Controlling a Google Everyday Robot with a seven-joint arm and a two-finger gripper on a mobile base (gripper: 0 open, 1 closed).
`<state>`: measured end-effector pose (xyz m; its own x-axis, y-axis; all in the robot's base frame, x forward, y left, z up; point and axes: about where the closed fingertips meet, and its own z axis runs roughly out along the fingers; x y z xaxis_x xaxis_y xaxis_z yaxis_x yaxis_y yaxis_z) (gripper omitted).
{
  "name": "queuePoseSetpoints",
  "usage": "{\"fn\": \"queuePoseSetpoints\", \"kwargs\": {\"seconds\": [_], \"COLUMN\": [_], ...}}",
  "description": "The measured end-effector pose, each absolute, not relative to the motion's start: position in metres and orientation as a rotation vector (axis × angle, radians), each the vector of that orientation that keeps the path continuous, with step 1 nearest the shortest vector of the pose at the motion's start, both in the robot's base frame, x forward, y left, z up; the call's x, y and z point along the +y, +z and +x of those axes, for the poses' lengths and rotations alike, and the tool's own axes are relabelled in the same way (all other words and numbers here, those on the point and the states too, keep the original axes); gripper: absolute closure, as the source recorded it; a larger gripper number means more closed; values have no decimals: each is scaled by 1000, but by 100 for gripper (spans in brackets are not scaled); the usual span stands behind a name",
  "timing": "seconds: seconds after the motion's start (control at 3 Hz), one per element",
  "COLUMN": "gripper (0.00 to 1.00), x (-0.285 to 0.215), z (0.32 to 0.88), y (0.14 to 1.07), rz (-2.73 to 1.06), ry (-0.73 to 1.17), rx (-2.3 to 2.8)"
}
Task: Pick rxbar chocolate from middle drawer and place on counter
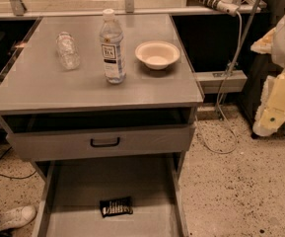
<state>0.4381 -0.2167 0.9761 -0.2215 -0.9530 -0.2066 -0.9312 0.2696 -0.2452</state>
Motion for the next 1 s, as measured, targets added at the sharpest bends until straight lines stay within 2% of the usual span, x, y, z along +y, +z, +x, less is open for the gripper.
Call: {"fn": "queuePoseSetpoints", "kwargs": {"seconds": [0.67, 1.0], "gripper": [0, 0], "x": [-204, -174], "z": [427, 410], "y": [967, 947], "rz": [-1722, -1723], "ry": [-85, -54], "rx": [2223, 2196]}}
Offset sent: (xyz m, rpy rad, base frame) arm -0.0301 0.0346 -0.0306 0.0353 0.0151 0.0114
